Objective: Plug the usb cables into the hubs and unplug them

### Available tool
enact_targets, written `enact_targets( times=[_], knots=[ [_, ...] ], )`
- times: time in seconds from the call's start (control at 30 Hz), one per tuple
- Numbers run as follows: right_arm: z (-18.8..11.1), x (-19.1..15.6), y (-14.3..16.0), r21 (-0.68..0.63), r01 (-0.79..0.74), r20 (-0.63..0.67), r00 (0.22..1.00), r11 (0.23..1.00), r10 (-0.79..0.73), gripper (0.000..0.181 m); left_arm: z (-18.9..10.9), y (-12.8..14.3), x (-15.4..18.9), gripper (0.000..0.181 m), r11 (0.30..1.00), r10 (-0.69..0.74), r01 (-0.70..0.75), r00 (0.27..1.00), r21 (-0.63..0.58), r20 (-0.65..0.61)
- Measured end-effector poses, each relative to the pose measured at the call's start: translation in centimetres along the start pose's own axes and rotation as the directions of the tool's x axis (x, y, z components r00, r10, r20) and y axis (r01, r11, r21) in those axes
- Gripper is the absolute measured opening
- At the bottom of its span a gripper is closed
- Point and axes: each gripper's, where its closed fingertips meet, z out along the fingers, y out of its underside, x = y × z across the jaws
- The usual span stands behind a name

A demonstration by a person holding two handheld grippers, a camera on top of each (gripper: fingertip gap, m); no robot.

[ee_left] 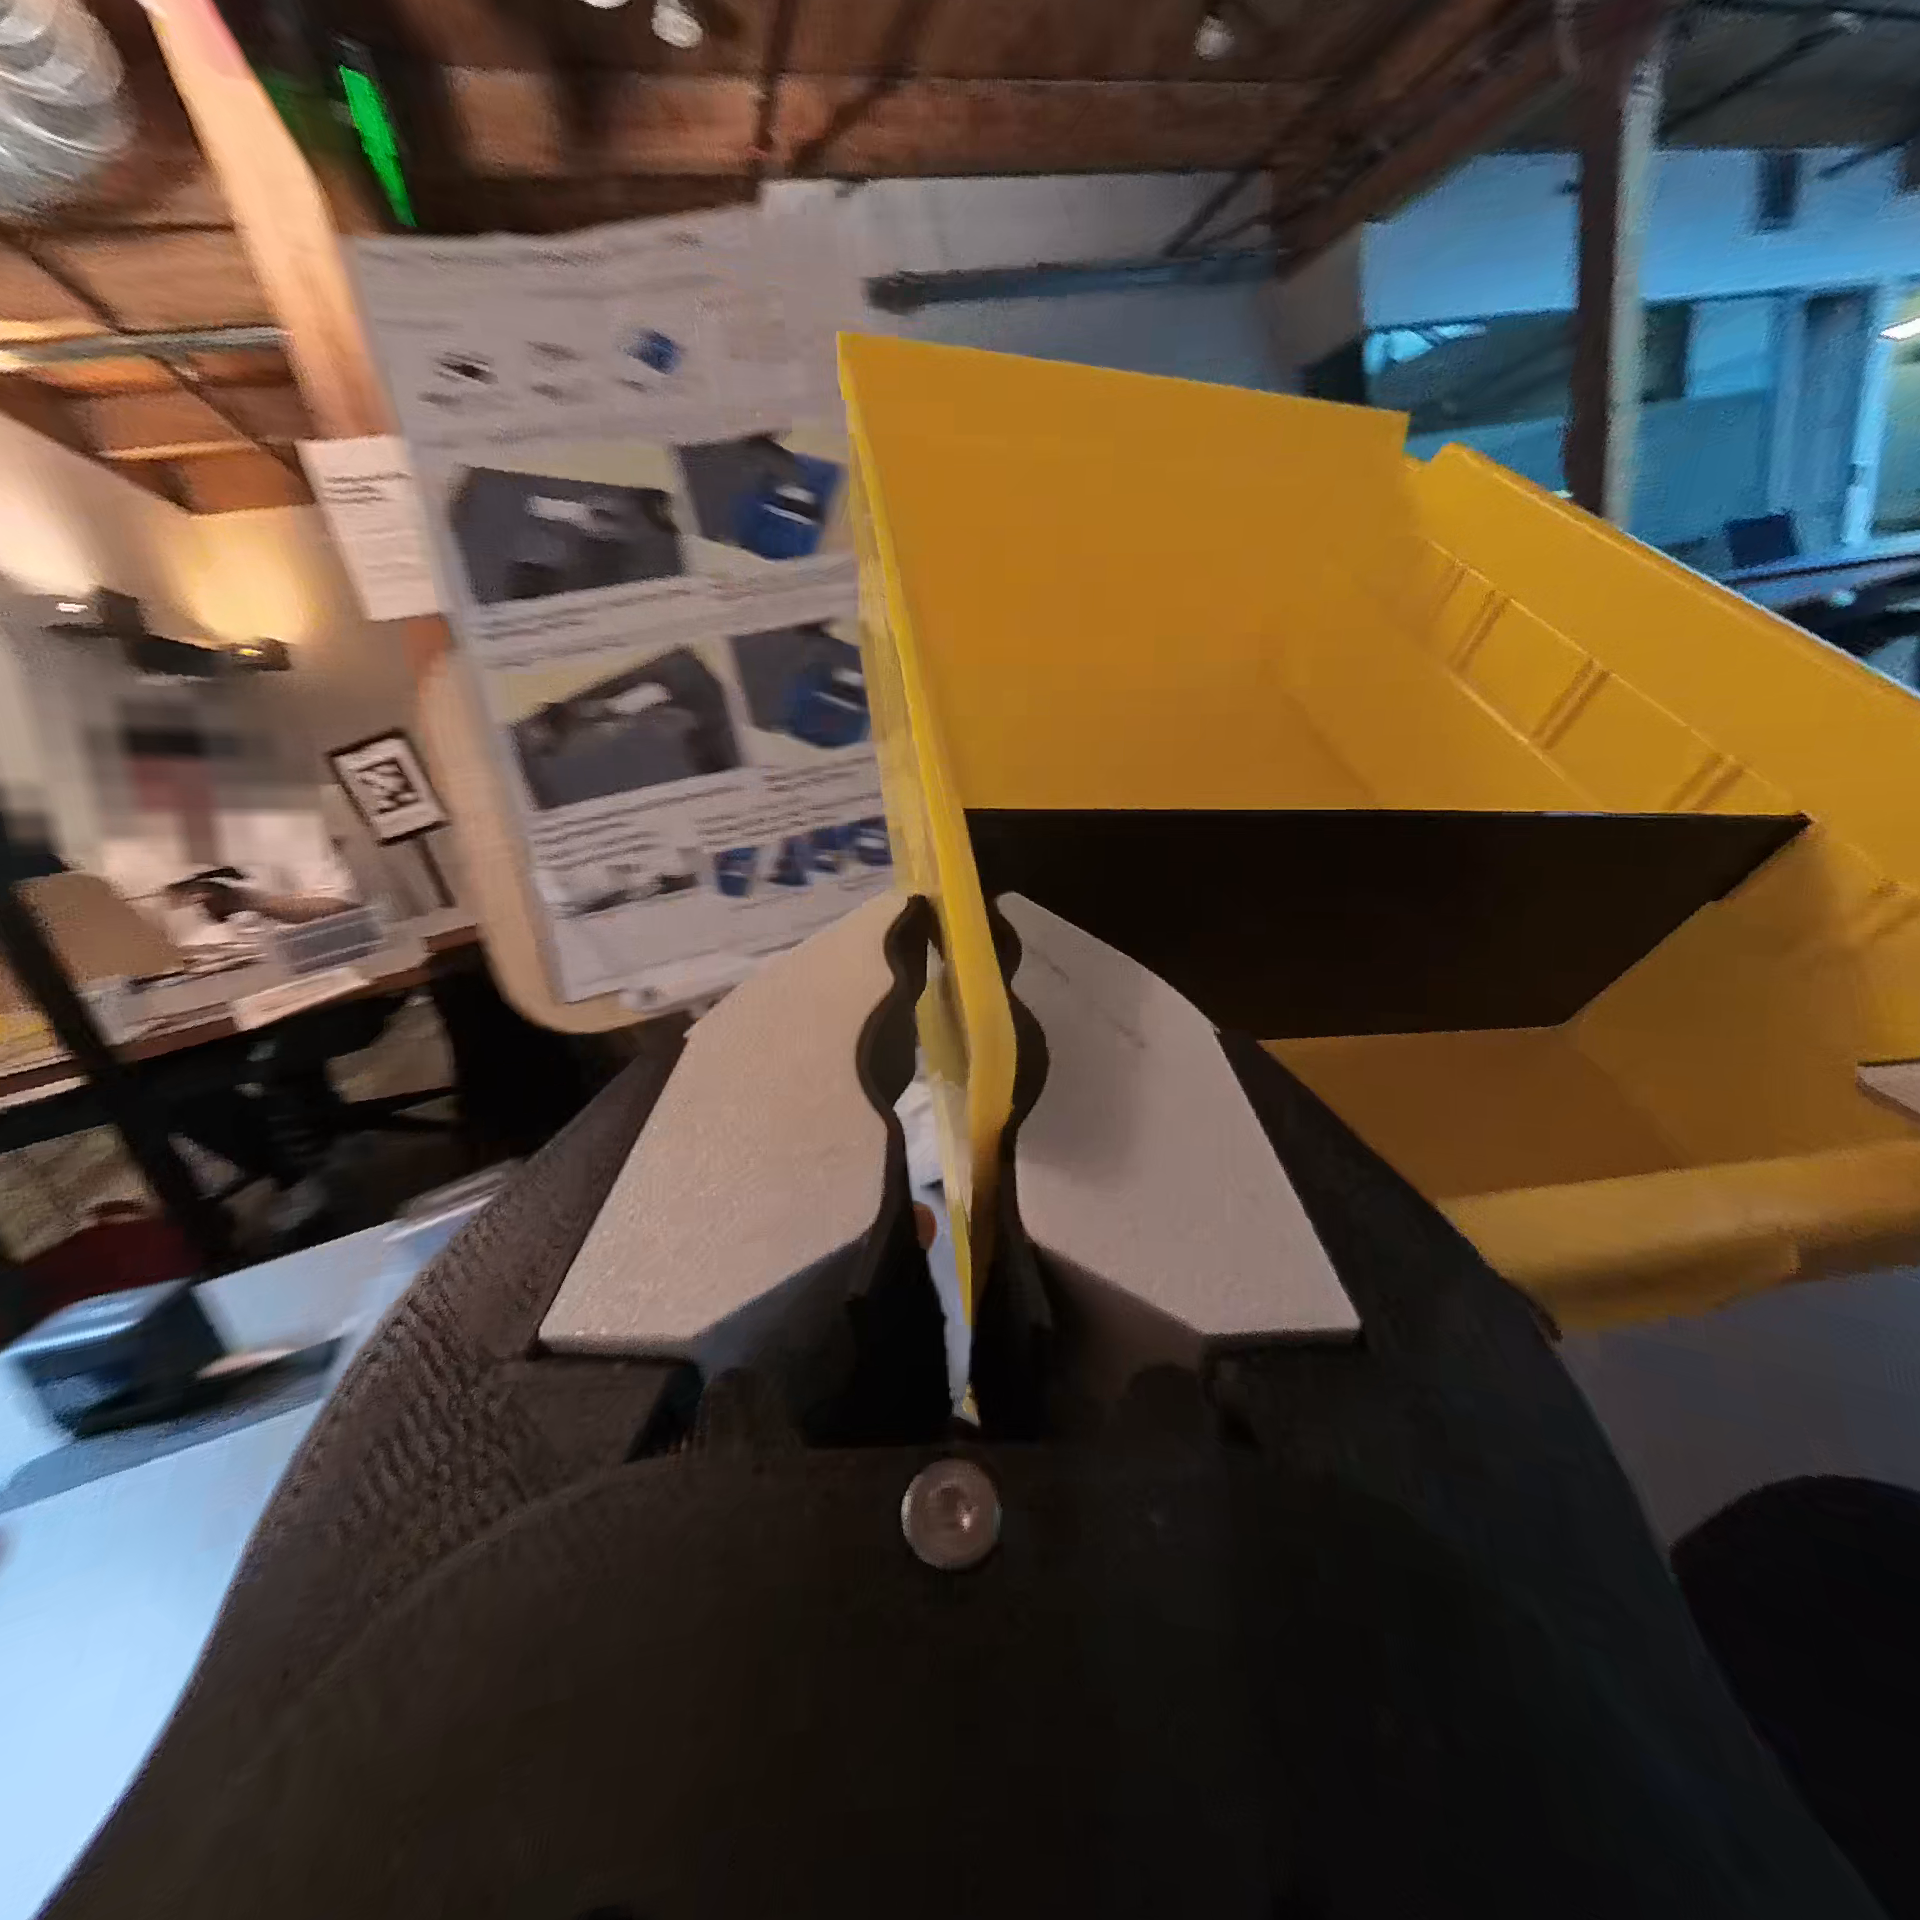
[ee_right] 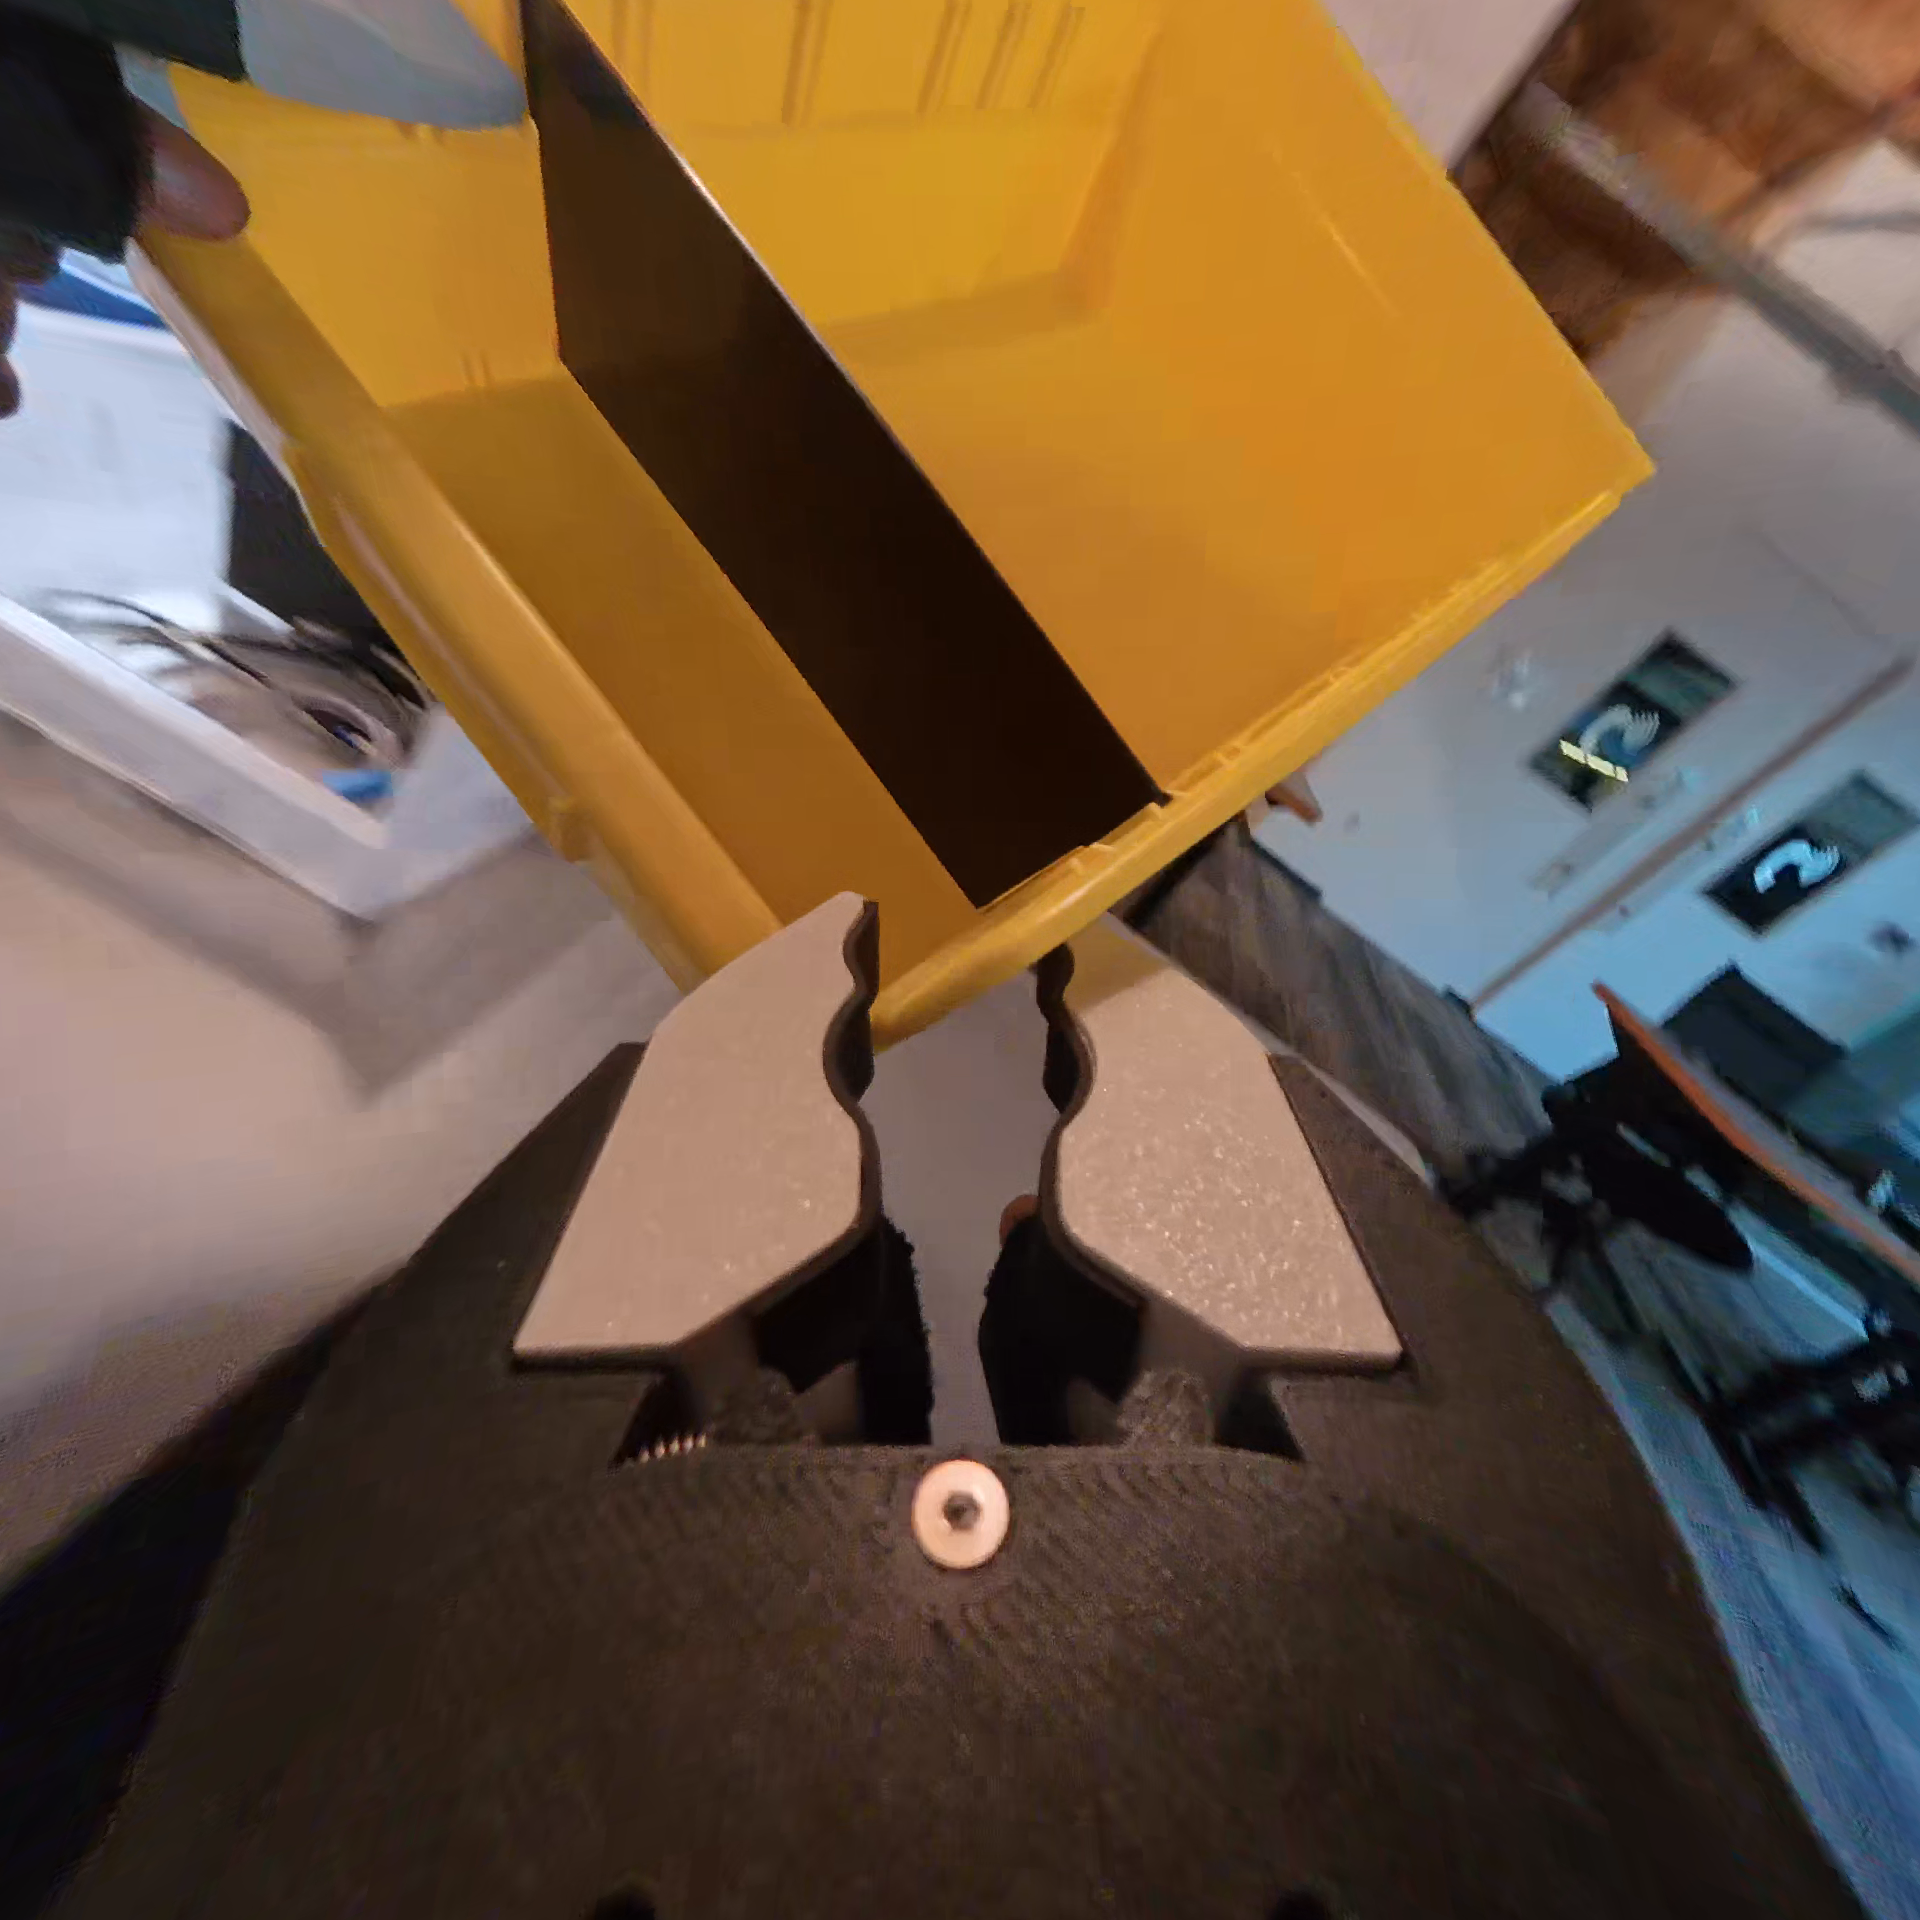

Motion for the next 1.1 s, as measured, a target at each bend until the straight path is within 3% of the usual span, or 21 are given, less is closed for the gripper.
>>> enact_targets(
  times=[0.1,0.23,0.37,0.47,0.7,0.8,0.97,1.1],
  knots=[
    [-0.9,3.0,5.1,-0.089,-0.048,-0.032,0.998,0.995,0.045,0.029,3.7,2.3,5.3,0.011,0.999,0.012,-0.016,0.996,-0.046,-0.089],
    [-2.0,4.5,10.9,-0.195,-0.113,-0.039,0.993,0.974,0.108,0.029,6.8,7.0,10.4,0.010,0.988,-0.057,0.030,0.983,-0.153,-0.174],
    [-2.7,4.6,16.3,-0.384,-0.101,-0.022,0.995,0.918,0.100,0.029,7.9,11.5,14.0,0.010,0.965,-0.074,0.014,0.973,-0.260,-0.220],
    [-2.9,4.6,18.8,-0.461,-0.108,-0.023,0.994,0.881,0.110,0.029,8.1,13.6,15.7,0.012,0.953,-0.067,-0.012,0.966,-0.304,-0.250],
    [-2.9,5.0,19.1,-0.436,-0.138,-0.020,0.989,0.889,0.143,0.028,7.9,16.5,17.0,0.021,0.918,-0.148,0.009,0.935,-0.395,-0.322],
    [-2.8,5.4,18.9,-0.416,-0.129,-0.016,0.991,0.900,0.135,0.028,7.6,18.3,17.6,0.032,0.893,-0.138,-0.050,0.916,-0.448,-0.378],
    [-3.3,5.8,17.6,-0.386,-0.073,-0.021,0.997,0.920,0.071,0.035,7.0,16.2,17.3,0.050,0.915,-0.118,-0.071,0.894,-0.397,-0.431],
    [-3.7,6.5,15.8,-0.384,0.033,-0.036,0.998,0.923,-0.051,0.044,6.4,15.7,16.5,0.054,0.911,-0.070,-0.125,0.892,-0.394,-0.446]
  ],
)
